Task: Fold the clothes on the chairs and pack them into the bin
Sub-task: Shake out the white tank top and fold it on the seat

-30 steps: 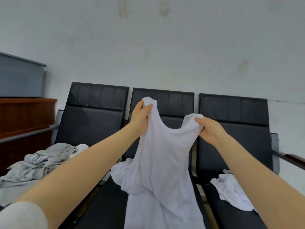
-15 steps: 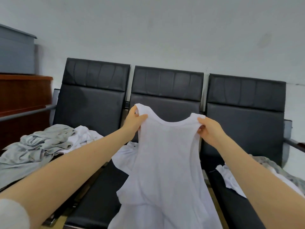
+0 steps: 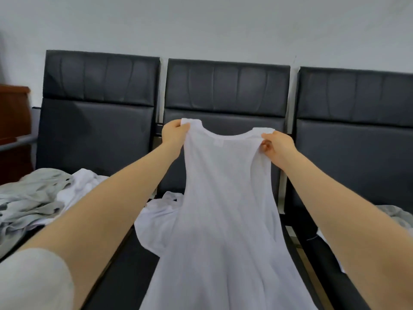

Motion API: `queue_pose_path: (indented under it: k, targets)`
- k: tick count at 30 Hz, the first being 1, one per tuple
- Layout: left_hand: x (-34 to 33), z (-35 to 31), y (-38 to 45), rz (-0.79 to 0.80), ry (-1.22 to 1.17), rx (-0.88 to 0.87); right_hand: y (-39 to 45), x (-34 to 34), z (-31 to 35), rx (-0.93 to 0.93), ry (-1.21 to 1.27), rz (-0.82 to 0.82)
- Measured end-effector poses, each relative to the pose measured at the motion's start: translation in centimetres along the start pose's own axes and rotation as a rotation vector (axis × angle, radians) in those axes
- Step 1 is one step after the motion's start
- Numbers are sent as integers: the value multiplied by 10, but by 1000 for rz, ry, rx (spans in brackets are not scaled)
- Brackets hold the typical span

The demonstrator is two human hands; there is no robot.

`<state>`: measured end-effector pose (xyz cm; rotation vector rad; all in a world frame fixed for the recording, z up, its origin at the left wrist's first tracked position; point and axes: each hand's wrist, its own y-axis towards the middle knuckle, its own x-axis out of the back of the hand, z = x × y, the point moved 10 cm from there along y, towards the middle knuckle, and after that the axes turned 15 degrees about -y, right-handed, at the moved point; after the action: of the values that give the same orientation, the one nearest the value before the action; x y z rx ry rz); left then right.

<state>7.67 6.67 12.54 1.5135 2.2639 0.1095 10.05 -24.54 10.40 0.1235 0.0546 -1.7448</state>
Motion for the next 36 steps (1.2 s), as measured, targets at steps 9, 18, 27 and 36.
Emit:
queue_pose_path:
  k: [9,18,27,36]
  targets:
    - [15,208,17,6,184,355,71,8,-196,-367,-434,-45]
    - [40,261,-5,53,533,435,69,41,-239,-376,-436,-113]
    - [70,216,-116,170,621,329,-64,27,-218,-20,-1063,199]
    - [118,197,-173,208,562,348,-132,53,-225,-137,-1370,319]
